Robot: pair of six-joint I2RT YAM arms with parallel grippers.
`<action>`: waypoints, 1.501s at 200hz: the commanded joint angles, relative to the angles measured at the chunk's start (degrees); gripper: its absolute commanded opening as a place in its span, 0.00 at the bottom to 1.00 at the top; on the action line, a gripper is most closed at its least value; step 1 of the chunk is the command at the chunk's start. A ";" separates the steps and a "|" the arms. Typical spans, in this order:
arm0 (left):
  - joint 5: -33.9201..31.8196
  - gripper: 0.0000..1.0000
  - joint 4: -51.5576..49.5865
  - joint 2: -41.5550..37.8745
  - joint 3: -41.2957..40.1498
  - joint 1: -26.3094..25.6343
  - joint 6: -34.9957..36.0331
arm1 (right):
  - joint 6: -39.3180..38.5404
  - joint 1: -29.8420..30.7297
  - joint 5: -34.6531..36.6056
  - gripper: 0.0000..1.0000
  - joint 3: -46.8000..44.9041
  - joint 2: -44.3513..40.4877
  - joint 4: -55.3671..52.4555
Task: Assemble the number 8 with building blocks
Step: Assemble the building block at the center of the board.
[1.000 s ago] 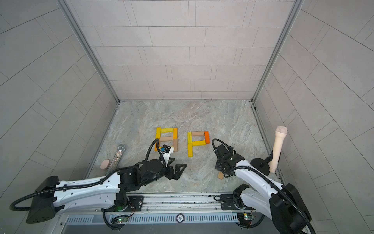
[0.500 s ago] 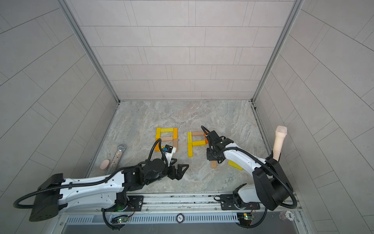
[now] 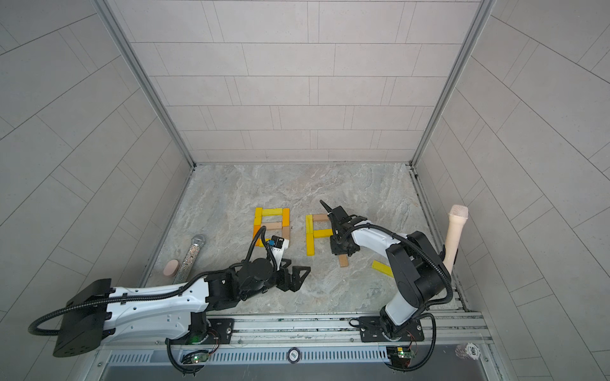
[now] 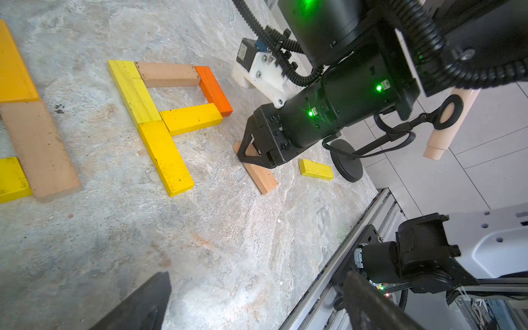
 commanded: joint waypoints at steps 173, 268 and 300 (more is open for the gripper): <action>1.10 0.99 4.85 1.17 -0.21 0.32 -2.03 | 4.92 5.84 3.76 0.44 -16.11 -16.84 7.02; 0.66 0.99 4.78 0.74 -0.71 0.26 -2.29 | 7.38 5.92 6.77 0.31 -15.78 -15.12 8.75; 0.41 0.99 5.12 -0.23 -1.31 0.32 -2.12 | 6.53 5.49 6.75 0.31 -12.27 -12.21 8.21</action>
